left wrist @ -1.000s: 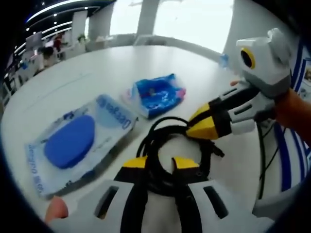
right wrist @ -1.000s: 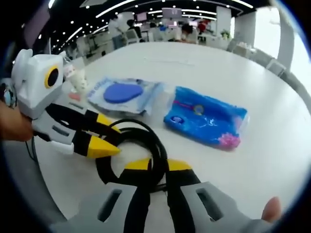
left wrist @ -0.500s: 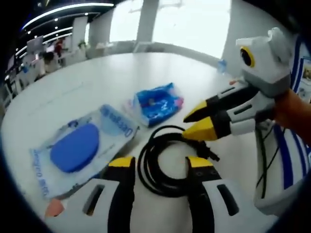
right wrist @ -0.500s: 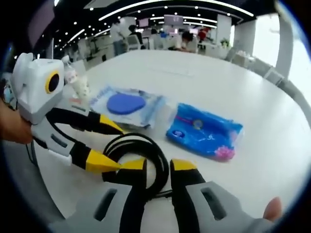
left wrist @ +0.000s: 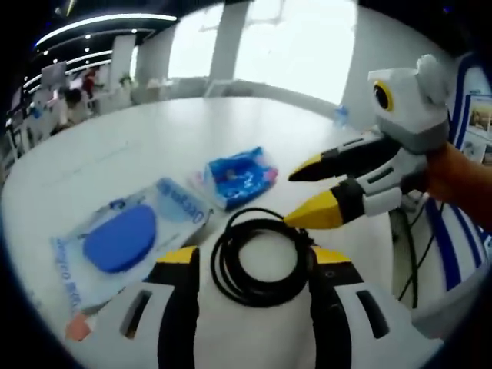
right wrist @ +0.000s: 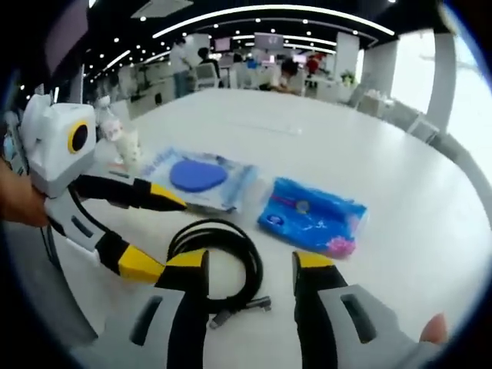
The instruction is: Arrange the tabletop items into an orderly group along one side of the table until the central work area is clear of visible clutter.
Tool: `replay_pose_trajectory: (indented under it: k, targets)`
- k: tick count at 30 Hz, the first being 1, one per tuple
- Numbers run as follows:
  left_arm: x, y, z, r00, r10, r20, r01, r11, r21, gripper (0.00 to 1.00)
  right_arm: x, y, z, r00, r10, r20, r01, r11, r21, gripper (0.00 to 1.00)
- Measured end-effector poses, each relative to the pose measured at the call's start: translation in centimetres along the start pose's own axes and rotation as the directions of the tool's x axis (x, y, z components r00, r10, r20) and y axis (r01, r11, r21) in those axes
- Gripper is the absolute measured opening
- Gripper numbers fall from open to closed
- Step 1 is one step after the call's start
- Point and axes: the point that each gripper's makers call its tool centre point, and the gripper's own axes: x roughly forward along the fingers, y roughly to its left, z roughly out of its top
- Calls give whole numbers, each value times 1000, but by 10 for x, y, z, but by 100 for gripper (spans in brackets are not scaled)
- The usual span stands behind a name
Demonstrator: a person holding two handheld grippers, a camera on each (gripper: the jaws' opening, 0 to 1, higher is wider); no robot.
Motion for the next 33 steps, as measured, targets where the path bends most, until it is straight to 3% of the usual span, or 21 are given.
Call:
replay_pose_trajectory:
  k: [16,24,33]
  targets:
    - [-37,-17,6,997,-40,60,39,999,20,68,-31,34,5,999,5,45,-6,1000,11,53]
    - [-61,-28,7,993,-74,89,70,997,43,76,-47,45,8,997,3,76,-5,1000,19,64]
    - [-105,-33,12,984,-104,143,94,993,76,82,-61,62,7,993,11,116,-16,999,43,82]
